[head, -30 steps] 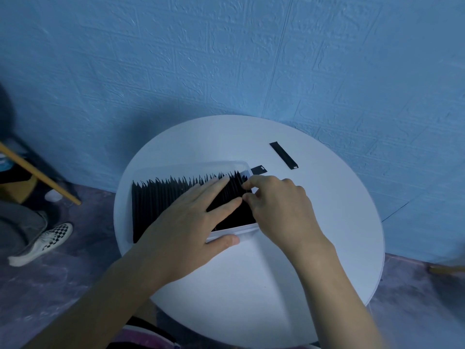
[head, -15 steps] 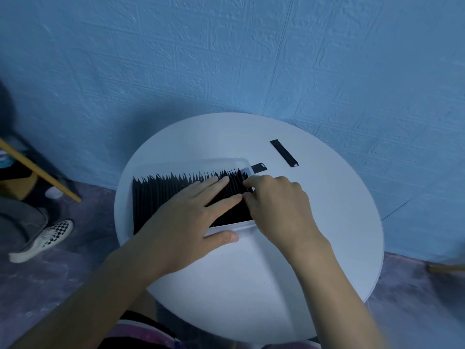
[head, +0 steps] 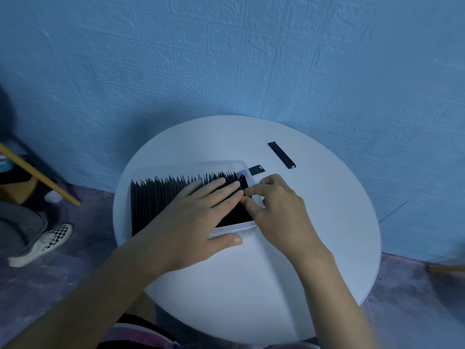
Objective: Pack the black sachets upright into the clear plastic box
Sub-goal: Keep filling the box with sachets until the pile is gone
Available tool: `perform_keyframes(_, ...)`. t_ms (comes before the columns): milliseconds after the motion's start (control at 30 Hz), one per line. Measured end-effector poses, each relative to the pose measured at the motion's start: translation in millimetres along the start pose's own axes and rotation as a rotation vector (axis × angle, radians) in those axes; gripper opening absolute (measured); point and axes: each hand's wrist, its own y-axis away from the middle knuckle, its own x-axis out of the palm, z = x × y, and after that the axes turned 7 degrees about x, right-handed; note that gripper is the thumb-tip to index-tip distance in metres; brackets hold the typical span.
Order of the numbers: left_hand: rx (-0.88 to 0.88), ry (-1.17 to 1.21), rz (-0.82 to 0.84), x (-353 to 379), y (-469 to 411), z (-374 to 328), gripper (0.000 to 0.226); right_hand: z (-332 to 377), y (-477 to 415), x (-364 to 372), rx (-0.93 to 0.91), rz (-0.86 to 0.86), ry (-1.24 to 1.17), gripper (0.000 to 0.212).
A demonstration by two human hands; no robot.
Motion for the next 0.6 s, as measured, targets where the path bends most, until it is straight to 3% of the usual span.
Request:
perform_keyframes(333, -0.001, -0.043, 0.007, 2, -1, 1, 0.076, -5, 6, 3, 0.057, 0.02, -0.032, 0.022)
perform_keyframes(500, -0.005, -0.058, -0.014, 4, -3, 1, 0.074, 5, 5, 5, 0.038, 0.008, 0.179, 0.029)
perform_keyframes(600, -0.001, -0.055, -0.012, 4, -2, 2, 0.073, 7, 3, 2, 0.059, 0.002, 0.147, 0.025)
